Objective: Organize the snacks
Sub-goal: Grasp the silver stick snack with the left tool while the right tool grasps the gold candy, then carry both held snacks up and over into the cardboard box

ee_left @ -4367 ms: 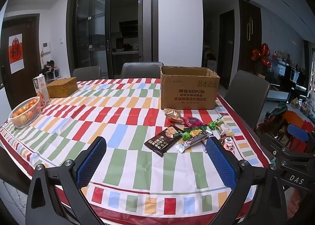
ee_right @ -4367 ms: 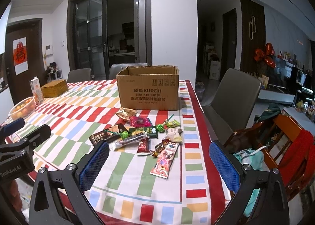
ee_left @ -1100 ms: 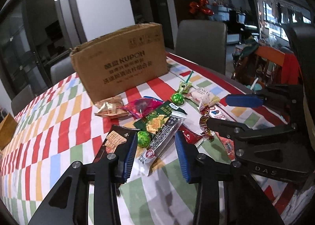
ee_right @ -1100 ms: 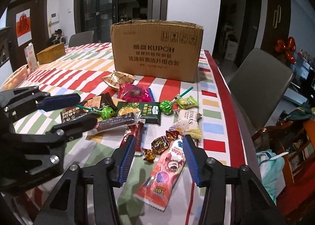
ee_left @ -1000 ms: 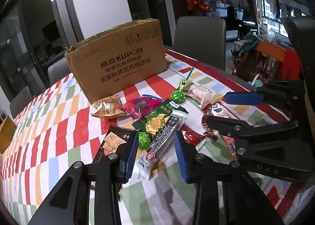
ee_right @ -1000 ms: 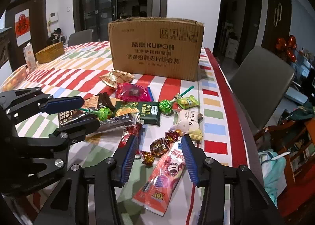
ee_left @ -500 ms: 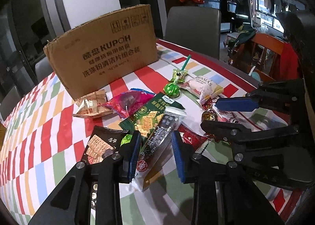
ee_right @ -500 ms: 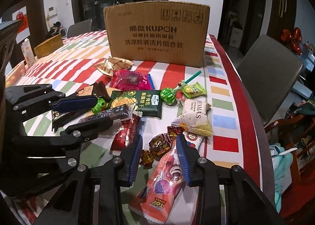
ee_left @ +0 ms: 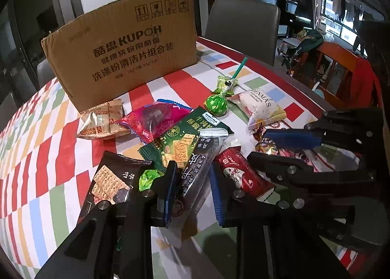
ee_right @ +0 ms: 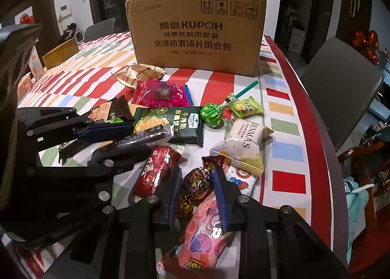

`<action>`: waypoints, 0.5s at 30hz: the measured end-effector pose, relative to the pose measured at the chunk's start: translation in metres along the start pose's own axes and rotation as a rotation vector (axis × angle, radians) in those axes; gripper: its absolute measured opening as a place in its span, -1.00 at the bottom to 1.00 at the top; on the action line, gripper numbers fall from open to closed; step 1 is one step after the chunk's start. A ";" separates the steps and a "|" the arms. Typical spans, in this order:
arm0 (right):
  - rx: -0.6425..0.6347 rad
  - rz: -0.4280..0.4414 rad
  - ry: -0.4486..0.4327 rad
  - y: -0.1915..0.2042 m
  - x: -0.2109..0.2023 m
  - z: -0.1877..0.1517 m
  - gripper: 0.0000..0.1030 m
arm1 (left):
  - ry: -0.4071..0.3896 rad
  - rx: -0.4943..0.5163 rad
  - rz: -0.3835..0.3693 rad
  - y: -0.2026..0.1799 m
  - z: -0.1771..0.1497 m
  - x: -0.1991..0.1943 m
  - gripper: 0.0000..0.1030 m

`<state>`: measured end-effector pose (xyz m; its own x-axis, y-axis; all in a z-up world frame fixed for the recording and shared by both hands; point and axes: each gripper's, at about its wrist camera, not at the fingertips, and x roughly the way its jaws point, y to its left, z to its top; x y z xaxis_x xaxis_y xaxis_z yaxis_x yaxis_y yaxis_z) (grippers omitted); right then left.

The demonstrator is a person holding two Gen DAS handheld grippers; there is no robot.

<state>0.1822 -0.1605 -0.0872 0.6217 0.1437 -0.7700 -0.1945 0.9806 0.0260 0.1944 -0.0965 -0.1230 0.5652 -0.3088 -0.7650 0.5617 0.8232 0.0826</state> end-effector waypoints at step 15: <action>0.021 0.045 -0.054 0.000 -0.026 0.005 -0.49 | -0.016 -0.145 -0.024 0.004 -0.001 -0.028 -0.67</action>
<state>0.1702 -0.1632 -0.0642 0.6525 0.1946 -0.7324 -0.2080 0.9753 0.0739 0.1803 -0.0844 -0.1016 0.5630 -0.3355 -0.7553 0.4827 0.8753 -0.0290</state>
